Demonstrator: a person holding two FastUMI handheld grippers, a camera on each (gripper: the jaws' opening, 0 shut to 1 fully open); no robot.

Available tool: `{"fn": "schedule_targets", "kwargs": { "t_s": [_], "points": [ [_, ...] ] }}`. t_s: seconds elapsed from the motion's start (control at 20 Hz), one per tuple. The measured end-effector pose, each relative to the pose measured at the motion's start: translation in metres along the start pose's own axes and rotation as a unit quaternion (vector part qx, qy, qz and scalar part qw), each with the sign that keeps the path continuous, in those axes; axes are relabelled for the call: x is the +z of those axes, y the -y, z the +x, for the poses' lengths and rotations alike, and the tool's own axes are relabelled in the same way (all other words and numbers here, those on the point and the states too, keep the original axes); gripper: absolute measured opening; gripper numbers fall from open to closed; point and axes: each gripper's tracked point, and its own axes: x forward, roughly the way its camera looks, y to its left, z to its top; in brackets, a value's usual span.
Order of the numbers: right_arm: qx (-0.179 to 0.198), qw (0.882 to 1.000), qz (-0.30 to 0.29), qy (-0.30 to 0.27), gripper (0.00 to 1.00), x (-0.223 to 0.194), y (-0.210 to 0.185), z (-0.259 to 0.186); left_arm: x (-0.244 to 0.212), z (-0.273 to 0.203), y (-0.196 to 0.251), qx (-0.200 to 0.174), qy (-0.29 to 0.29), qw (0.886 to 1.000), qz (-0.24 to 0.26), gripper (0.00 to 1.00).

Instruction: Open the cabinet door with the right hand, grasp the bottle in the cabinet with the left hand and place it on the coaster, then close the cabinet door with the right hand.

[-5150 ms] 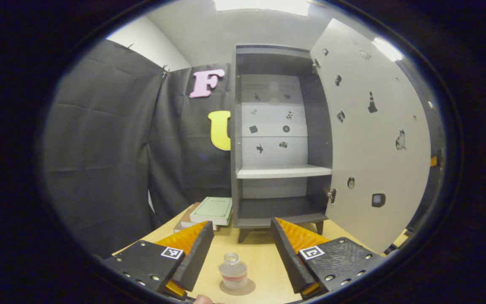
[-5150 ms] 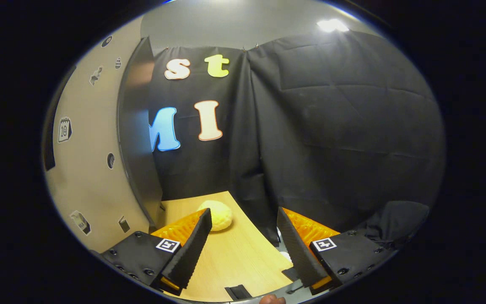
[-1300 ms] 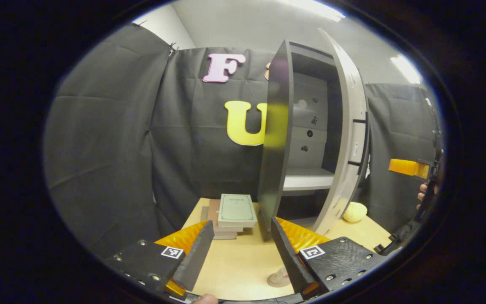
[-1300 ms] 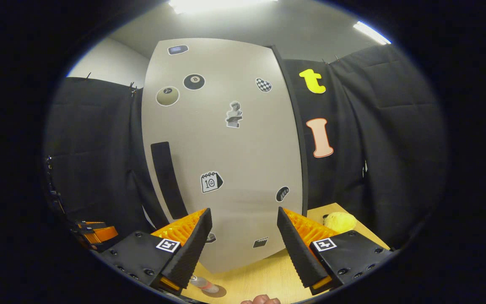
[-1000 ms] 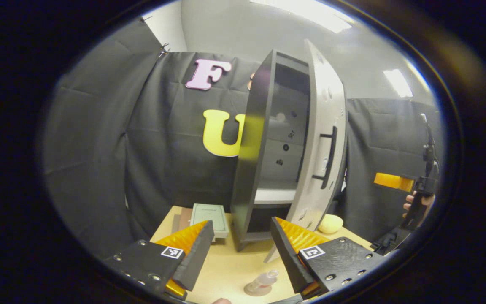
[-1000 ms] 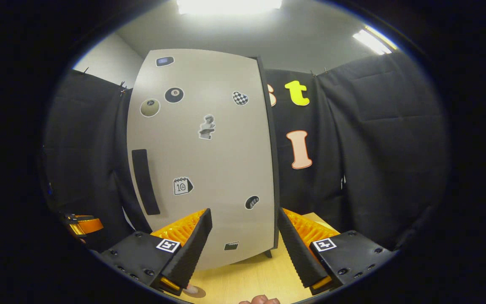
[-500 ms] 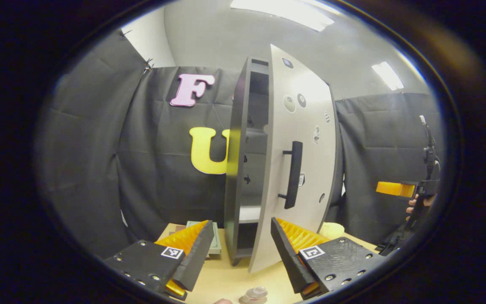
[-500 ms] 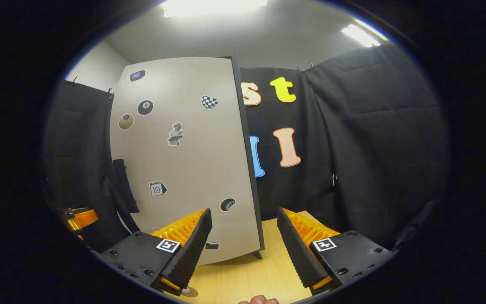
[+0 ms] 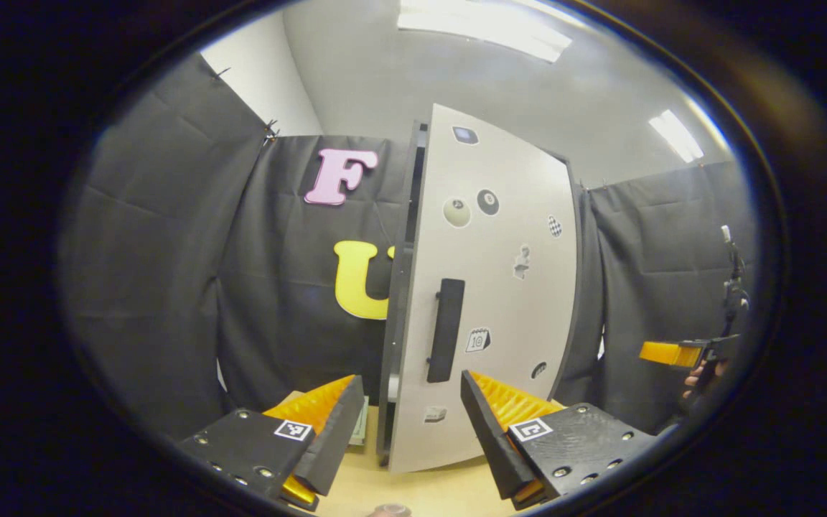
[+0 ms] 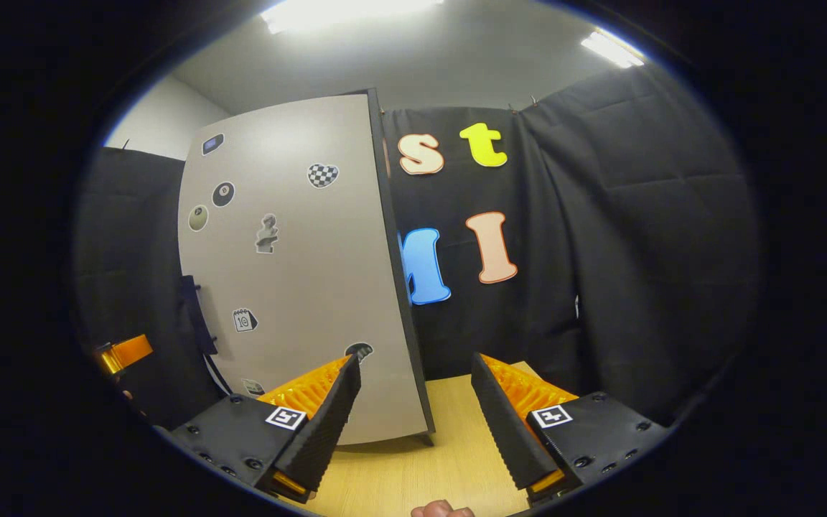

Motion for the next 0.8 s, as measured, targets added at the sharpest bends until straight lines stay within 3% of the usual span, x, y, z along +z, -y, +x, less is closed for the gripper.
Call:
{"fn": "schedule_targets", "kwargs": {
  "t_s": [0.1,0.3,0.7,0.8],
  "points": [
    [0.014,1.000,-0.003,-0.007,0.98,-0.003,0.005,-0.001,-0.004,-0.005,0.011,0.012,-0.009,1.000,0.006,0.82],
    [0.055,0.998,-0.005,-0.017,0.98,-0.010,0.010,-0.007,-0.002,-0.020,0.029,0.064,-0.009,0.996,0.067,0.81],
    [0.100,0.995,-0.016,-0.009,0.98,-0.004,0.009,-0.021,-0.021,-0.036,0.075,0.104,-0.028,0.993,0.046,0.86],
    [0.100,0.995,-0.016,-0.017,0.98,-0.006,0.009,-0.022,-0.016,-0.037,0.079,0.100,-0.027,0.993,0.047,0.82]
  ]
}}
